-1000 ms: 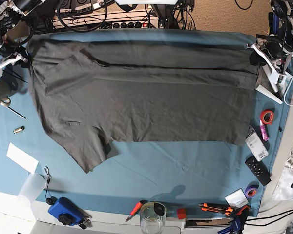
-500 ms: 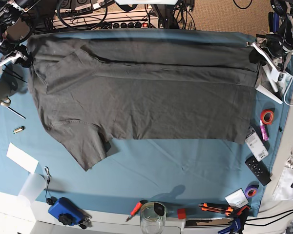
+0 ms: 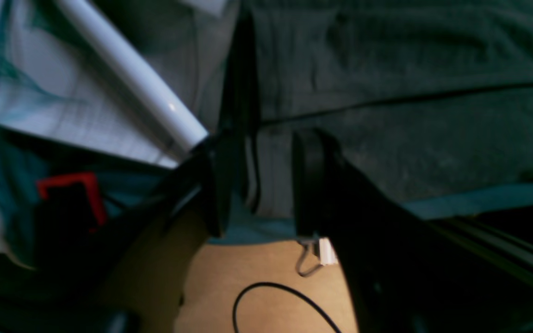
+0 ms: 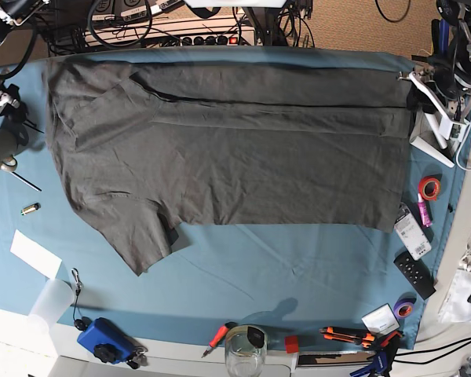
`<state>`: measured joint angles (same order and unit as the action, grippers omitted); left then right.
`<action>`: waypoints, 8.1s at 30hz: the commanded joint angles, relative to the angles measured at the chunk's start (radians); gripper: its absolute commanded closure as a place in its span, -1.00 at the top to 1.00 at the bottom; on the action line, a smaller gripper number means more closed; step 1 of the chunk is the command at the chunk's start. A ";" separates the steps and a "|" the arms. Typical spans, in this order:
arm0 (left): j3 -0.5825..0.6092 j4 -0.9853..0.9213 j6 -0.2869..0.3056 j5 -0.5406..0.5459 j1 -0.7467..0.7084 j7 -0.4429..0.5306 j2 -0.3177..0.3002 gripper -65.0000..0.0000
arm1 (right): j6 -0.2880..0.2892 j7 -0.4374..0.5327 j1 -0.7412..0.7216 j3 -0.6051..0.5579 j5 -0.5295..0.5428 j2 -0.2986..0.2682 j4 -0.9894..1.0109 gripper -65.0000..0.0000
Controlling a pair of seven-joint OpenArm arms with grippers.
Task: Fold the T-shirt properly
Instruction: 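Release the shirt and move the right gripper down to the hem corner, then grasp the hem corner with the right gripper and drag it toward the collar, then move the left gripper to the other hem corner and grasp it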
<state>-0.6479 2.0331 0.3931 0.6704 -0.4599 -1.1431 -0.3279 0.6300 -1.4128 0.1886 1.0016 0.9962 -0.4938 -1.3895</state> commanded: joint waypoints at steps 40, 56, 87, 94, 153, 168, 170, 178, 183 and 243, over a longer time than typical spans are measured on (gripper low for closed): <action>0.015 0.040 -0.032 -0.043 0.094 0.261 0.003 -0.33 | -0.080 0.498 -0.766 -0.684 -0.541 -0.041 0.287 -0.14; 0.018 0.040 -0.029 -0.043 0.077 0.245 0.015 -0.33 | -0.118 0.692 -0.912 -0.963 -0.665 0.043 0.592 -0.14; 0.018 0.040 -0.029 -0.042 0.078 0.246 0.015 -0.33 | -0.089 0.552 -0.900 -0.963 -0.672 0.096 0.831 -1.00; 0.018 0.040 -0.029 -0.043 0.078 0.246 0.015 -0.33 | -0.087 0.472 -0.900 -0.962 -0.539 0.058 0.823 -1.00; 0.018 0.040 -0.029 -0.042 0.080 0.254 0.015 -0.33 | 0.005 0.017 -0.375 -0.651 0.093 -0.080 0.158 -0.33; 0.018 0.040 -0.029 -0.042 0.080 0.253 0.015 -0.33 | 0.004 0.095 -0.567 -0.530 -0.110 -0.076 0.160 -0.33; 0.018 0.040 -0.029 -0.042 0.080 0.254 0.015 -0.33 | 0.000 0.139 -0.565 -0.531 -0.175 -0.063 0.161 -0.33; 0.018 0.040 -0.029 -0.042 0.080 0.253 0.015 -0.33 | -0.021 0.275 -0.565 -0.531 -0.350 0.021 0.262 -0.32; 0.018 0.040 -0.029 -0.042 0.080 0.253 0.015 -0.33 | -0.022 0.351 -0.568 -0.531 -0.353 0.034 0.402 -0.32; 0.391 -0.699 -0.195 -0.430 0.824 0.150 0.013 -0.26 | -0.028 0.340 -0.571 -0.531 -0.343 0.128 0.460 -0.32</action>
<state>-0.2546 1.3216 0.2008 0.2314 0.3367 -1.0023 -0.3023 0.6029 -1.0611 -0.3660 0.4694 0.6624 -0.3508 -0.9207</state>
